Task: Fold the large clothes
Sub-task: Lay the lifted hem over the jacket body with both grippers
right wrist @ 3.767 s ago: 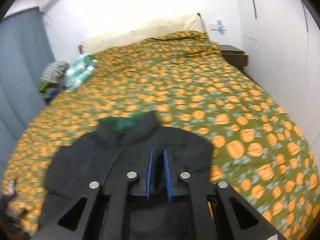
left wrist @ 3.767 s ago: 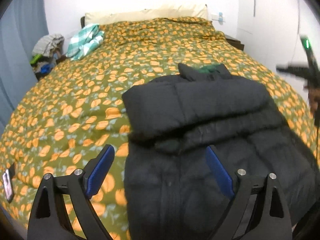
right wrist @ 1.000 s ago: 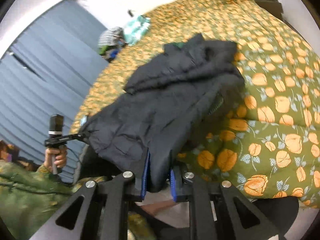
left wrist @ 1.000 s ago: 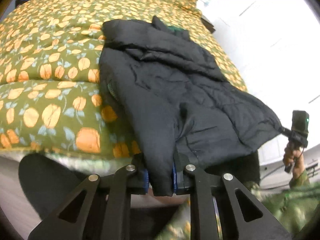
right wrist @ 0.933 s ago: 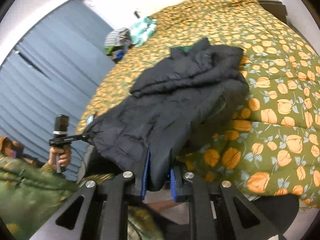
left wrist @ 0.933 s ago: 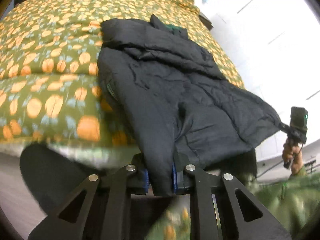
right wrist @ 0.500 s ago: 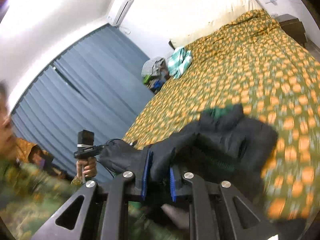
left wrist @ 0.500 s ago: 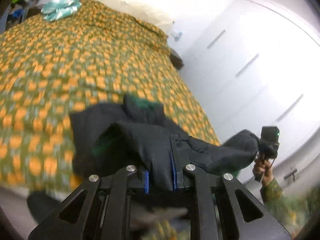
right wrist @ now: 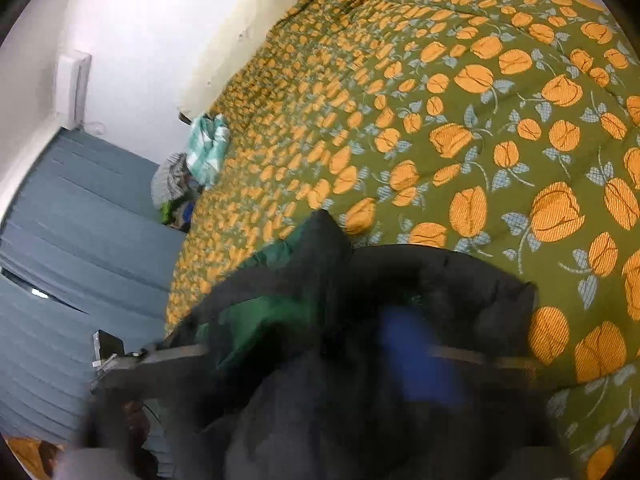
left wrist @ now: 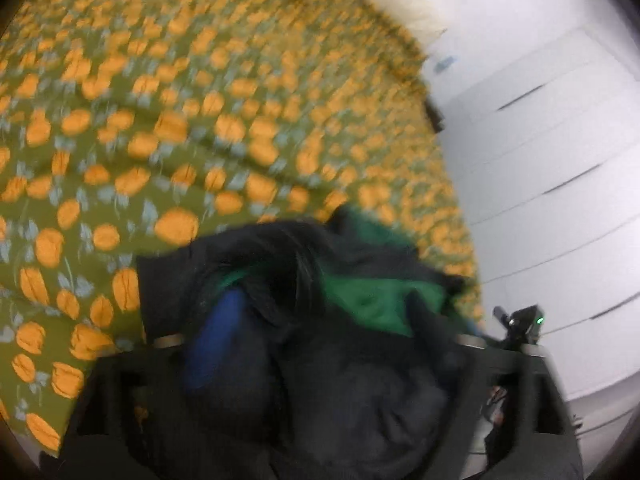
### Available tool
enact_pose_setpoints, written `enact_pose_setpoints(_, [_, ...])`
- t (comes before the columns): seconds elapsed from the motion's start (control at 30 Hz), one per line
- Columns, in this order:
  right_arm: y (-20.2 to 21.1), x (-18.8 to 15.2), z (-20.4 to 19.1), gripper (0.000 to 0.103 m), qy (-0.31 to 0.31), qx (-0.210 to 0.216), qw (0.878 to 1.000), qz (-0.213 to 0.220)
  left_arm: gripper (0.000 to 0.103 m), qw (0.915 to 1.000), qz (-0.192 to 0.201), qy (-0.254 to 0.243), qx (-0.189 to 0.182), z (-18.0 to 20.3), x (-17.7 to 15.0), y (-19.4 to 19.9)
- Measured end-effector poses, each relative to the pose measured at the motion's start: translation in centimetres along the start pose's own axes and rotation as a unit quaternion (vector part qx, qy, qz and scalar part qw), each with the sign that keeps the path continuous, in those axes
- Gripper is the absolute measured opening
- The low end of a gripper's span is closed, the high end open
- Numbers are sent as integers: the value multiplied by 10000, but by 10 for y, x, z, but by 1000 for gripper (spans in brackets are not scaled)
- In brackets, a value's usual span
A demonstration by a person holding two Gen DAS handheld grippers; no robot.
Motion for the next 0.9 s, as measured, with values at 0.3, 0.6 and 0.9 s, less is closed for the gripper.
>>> enact_pose_setpoints(0.3, [-38,-73,-48,99,2936,-1966,9299,-1023,81,9737,-742,-1512,1534,-20,-46,-60])
enact_pose_setpoints(0.6, [-48,-39,-26,46,2331,-2713,9337,-164,30,9733,343,-656,2171,-49,-18,-69])
enact_pose_setpoints(0.9, [-67,-46,3,59,2034,-2614,9427,-393,40,9705,330,-522,2331,-67,-21,-74])
Point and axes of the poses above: each gripper's, at about its wrist camera, not at the fingertips, and y roughly against the way its jaws point, z to its right, x to its top, the point moved 5 cm from there along -y, roughly the way its jaws point, and after that the axes turned 4 degrees about -x, right-handed, at the moved point
